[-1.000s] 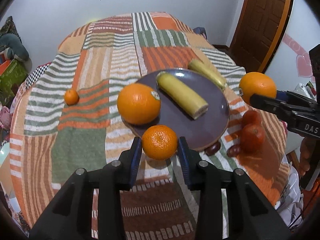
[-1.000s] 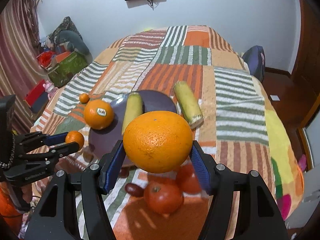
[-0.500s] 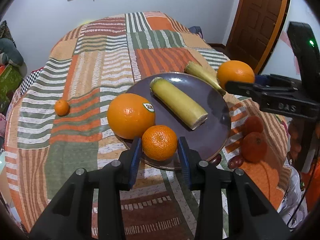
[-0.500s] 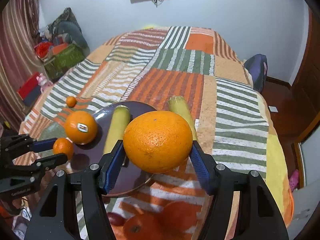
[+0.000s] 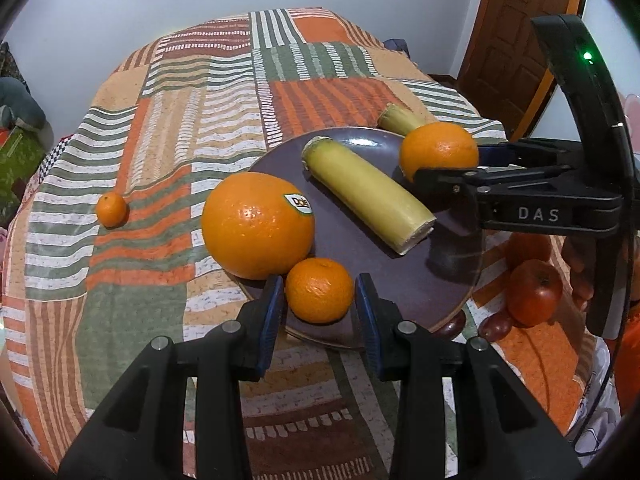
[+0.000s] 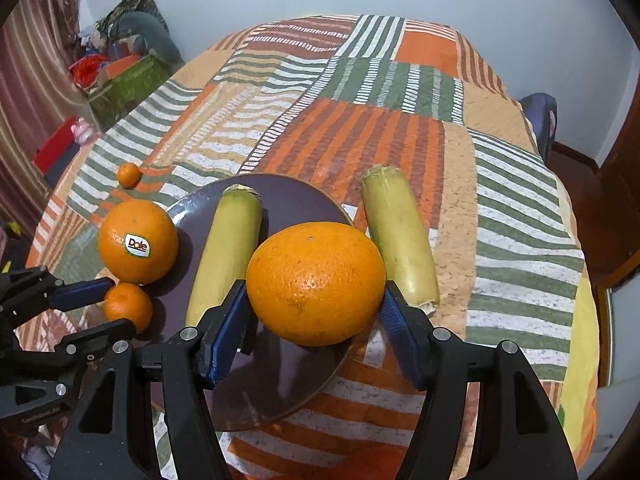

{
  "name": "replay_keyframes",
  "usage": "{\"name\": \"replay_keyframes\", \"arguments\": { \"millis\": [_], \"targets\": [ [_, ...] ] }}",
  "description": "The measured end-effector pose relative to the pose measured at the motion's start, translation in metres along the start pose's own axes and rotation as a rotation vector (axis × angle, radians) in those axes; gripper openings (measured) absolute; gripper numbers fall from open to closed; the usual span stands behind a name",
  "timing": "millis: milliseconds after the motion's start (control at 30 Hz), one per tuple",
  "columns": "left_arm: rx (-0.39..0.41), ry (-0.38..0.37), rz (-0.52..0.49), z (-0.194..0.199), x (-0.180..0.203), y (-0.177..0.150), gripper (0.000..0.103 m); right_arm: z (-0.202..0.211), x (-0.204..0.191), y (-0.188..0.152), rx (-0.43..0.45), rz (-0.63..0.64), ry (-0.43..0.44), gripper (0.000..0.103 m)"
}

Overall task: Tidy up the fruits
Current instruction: 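Place the large orange on the plate with the right gripper while the left places the medium orange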

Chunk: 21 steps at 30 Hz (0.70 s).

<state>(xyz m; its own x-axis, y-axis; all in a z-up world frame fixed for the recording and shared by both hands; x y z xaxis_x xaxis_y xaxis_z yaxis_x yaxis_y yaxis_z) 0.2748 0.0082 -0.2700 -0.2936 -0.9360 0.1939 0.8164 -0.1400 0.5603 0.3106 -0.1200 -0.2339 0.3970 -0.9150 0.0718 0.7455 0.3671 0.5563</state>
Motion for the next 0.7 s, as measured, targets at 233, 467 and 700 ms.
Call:
{"name": "replay_keyframes", "arguments": {
  "millis": [233,467,700],
  "targets": [
    [-0.002,-0.002,0.006,0.0,-0.001,-0.001,0.038,0.001,-0.003,0.002,0.005,0.004,0.023,0.065],
    [0.016,0.015,0.017,0.013,-0.005,-0.002,0.04,0.016,0.005,0.007,0.053,-0.014,-0.003,0.071],
    [0.073,0.04,0.051,0.039,-0.019,0.004,0.043,0.035,0.021,0.012,0.1,-0.039,-0.044,0.071]
  ]
}}
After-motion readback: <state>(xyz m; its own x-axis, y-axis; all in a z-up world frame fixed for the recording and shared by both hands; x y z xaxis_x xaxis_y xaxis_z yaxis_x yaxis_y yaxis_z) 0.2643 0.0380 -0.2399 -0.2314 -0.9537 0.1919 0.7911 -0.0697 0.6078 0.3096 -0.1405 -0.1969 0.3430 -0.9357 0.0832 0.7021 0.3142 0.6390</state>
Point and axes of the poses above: each gripper's, at about its wrist camera, not at the fingertips, and z roughly against the way its jaws point, x to its right, y to its top, the point moved 7 cm from there along -z, roughly the way its jaws point, and after that the axes turned 10 degrees about -y, right-handed, at the moved point
